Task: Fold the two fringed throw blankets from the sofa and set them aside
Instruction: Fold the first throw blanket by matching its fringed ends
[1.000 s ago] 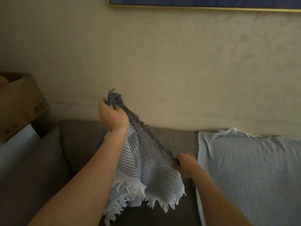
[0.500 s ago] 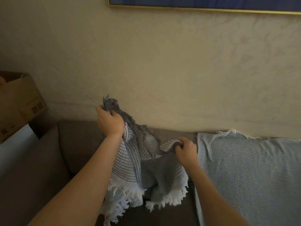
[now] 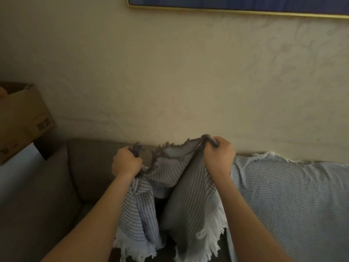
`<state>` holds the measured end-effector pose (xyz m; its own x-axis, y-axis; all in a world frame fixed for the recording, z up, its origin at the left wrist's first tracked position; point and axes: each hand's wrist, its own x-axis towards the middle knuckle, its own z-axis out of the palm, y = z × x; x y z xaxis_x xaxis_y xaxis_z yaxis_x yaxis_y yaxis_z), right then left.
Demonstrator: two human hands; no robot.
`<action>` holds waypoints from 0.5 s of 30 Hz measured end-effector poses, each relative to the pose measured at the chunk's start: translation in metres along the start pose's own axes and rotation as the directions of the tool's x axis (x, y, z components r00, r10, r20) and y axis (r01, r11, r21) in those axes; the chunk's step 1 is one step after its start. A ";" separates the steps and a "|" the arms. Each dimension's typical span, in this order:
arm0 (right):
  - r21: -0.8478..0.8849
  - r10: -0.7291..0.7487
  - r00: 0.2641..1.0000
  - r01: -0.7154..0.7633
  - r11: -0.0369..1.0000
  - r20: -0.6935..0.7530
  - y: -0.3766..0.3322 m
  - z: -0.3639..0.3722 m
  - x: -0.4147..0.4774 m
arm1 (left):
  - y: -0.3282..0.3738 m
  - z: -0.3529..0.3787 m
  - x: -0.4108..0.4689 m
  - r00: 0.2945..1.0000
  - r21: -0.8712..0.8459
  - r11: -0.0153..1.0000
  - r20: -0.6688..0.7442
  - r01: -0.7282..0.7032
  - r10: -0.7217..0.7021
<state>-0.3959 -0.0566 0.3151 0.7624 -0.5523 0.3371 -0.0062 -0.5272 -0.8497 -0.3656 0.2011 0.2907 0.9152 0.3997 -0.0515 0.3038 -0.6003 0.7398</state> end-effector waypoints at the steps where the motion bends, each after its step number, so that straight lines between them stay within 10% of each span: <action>1: 0.024 0.060 0.996 -0.059 0.998 -0.059 0.001 0.002 0.001 | -0.004 0.002 0.000 1.000 0.058 0.998 0.005 -0.010 0.009; 8: 0.211 0.221 0.959 -0.182 0.960 -0.178 -0.004 -0.002 -0.001 | -0.033 0.015 0.009 0.992 0.227 0.967 0.071 -0.117 0.103; 15: 0.240 0.174 0.964 -0.124 0.963 -0.199 -0.010 0.007 -0.004 | -0.027 0.016 0.011 0.886 0.112 0.970 0.441 -0.215 0.145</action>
<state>-0.3946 -0.0446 0.3196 0.6052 -0.7530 0.2581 0.0549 -0.2839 -0.9573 -0.3595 0.2105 0.2596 0.9715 -0.0385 -0.2340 0.1279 -0.7458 0.6538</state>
